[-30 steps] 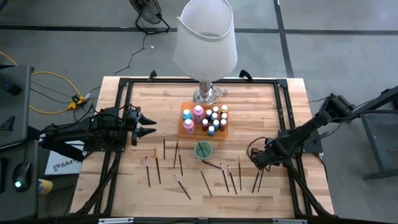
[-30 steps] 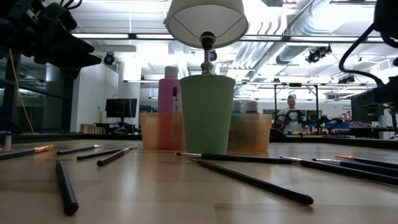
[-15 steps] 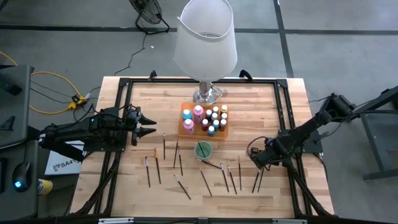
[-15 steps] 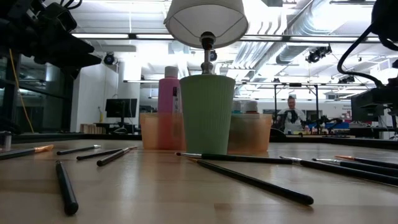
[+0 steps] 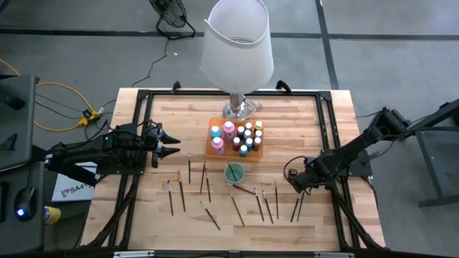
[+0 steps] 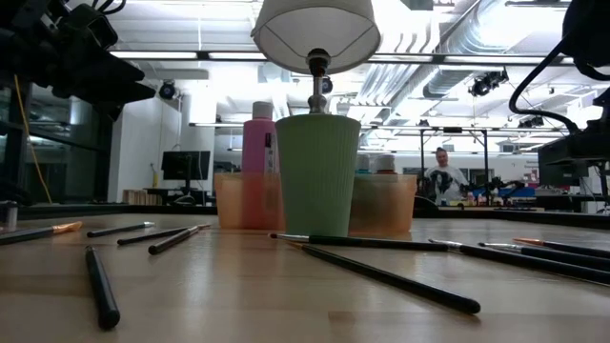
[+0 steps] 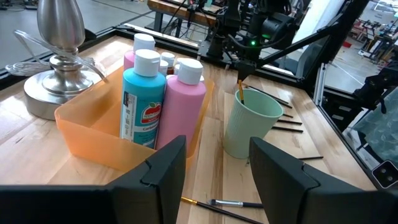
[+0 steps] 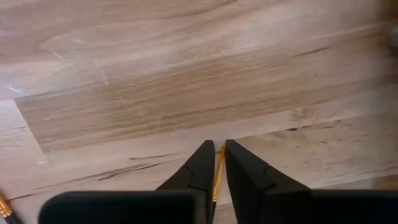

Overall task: Pick & Place Paint Supplies
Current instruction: Put the orange paintbrushes into the green cup

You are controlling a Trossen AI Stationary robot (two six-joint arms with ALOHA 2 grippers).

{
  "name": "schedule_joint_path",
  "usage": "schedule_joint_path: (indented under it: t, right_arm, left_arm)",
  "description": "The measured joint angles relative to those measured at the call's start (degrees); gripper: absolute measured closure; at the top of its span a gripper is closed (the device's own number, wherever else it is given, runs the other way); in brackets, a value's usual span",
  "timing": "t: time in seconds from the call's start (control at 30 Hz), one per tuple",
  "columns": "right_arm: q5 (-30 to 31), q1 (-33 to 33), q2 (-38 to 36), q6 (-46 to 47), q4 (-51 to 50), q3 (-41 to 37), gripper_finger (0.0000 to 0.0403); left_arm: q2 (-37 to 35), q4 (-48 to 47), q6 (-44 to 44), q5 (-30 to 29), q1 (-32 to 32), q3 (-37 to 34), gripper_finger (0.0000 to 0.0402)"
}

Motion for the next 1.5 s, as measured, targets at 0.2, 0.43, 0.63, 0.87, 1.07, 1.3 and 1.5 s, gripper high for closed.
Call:
schedule_joint_path:
  t: [0.2,0.43,0.63,0.87,1.07,1.3,1.5]
  right_arm:
    - [-0.57,-0.02,0.04,0.03,0.47,0.0,0.038]
    - [-1.66,-0.02,0.04,0.26,1.79,-0.04,0.038]
    - [-2.67,-0.02,0.06,0.33,2.33,-0.07,0.038]
    - [-3.17,-0.02,0.06,0.4,2.92,-0.11,0.038]
    - [-3.73,-0.02,0.06,0.99,3.33,-0.13,0.038]
    - [-4.36,-0.02,0.06,1.26,3.71,-0.13,0.038]
    - [-5.04,-0.02,0.06,1.62,3.81,-0.13,0.038]
  left_arm:
    - [0.0,0.0,0.0,0.01,-0.01,0.0,0.0229]
    - [0.0,0.0,0.0,0.0,0.0,0.0,0.0229]
    - [0.0,0.0,0.0,0.0,0.0,0.0,0.0229]
    - [0.0,-0.01,0.0,0.0,0.0,0.0,0.0229]
    - [0.0,0.0,0.0,0.0,0.0,0.0,0.0229]
    - [0.0,-0.01,0.0,0.0,-0.02,0.0,0.0229]
    - [0.0,0.0,0.0,0.0,0.0,0.0,0.0229]
